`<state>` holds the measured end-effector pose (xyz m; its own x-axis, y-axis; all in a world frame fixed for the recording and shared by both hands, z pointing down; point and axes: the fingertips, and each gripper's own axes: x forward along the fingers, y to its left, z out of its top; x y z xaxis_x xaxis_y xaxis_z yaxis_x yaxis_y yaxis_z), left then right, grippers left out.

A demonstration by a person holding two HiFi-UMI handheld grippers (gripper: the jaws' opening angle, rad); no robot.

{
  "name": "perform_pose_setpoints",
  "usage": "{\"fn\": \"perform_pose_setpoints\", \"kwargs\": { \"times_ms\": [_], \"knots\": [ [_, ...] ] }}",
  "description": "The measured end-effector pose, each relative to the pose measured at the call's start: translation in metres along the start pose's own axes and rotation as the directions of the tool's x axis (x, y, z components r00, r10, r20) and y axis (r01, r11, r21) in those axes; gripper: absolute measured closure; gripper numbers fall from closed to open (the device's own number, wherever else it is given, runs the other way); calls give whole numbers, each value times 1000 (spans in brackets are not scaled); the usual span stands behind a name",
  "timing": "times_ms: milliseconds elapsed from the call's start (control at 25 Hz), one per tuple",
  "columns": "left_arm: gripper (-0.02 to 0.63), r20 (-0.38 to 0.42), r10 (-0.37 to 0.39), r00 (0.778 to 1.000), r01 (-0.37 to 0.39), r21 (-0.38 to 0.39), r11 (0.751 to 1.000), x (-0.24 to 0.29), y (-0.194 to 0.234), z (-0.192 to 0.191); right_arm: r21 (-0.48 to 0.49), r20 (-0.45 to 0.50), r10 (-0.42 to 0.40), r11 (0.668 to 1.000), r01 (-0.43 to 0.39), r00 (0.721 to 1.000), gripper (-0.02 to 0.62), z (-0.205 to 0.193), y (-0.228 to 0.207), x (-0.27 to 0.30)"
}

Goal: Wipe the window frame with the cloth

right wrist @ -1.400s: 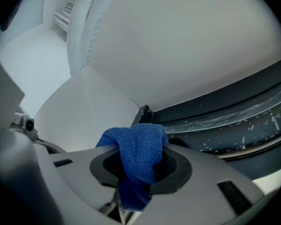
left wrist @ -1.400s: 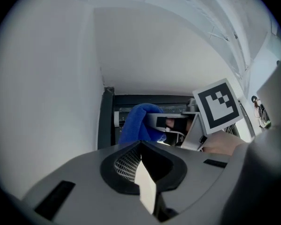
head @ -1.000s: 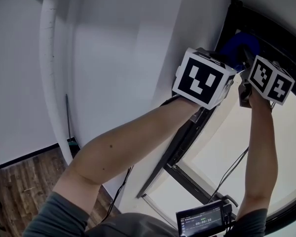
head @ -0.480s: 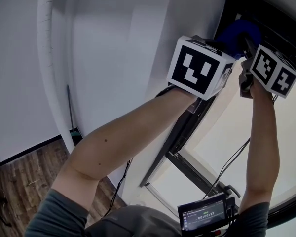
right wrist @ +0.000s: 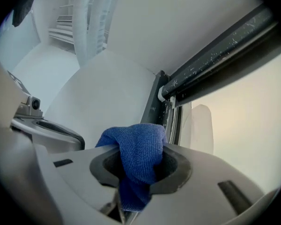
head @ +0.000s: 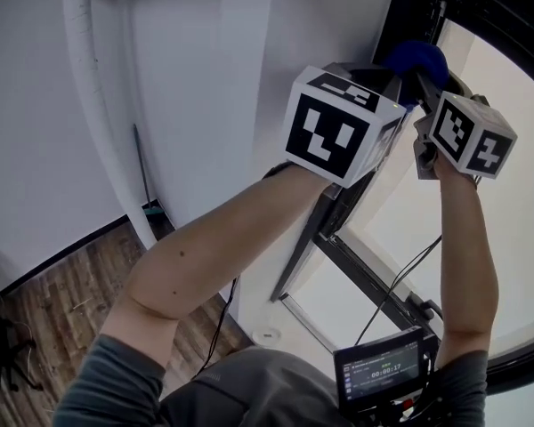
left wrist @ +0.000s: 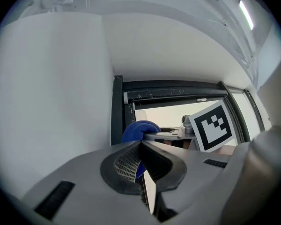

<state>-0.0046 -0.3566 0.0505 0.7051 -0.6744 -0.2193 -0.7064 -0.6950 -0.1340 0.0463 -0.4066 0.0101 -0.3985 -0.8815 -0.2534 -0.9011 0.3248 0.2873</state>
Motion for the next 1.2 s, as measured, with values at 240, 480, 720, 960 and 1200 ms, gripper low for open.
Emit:
{"fn": "perform_pose_setpoints", "kwargs": {
  "times_ms": [240,480,720,960,1200],
  "knots": [
    [597,-41,9,999,-9,3,1000,-13,-8,-39,41,-49,30,999,-28,998,476,-54,13,-12],
    [597,-96,-16,995,14,-21,1000,-23,-21,-95,112,-108,43,993,-31,993,474,-122,25,-24],
    [597,-175,-8,984,9,3,1000,-31,-42,-159,144,-158,29,990,-6,987,476,-184,33,-50],
    [597,-212,-43,976,46,11,999,-43,-54,-211,185,-204,32,983,6,978,476,-236,50,-61],
    [598,-246,-23,969,14,-40,999,-52,-48,-258,216,-270,29,976,32,962,474,-297,64,-77]
  ]
}}
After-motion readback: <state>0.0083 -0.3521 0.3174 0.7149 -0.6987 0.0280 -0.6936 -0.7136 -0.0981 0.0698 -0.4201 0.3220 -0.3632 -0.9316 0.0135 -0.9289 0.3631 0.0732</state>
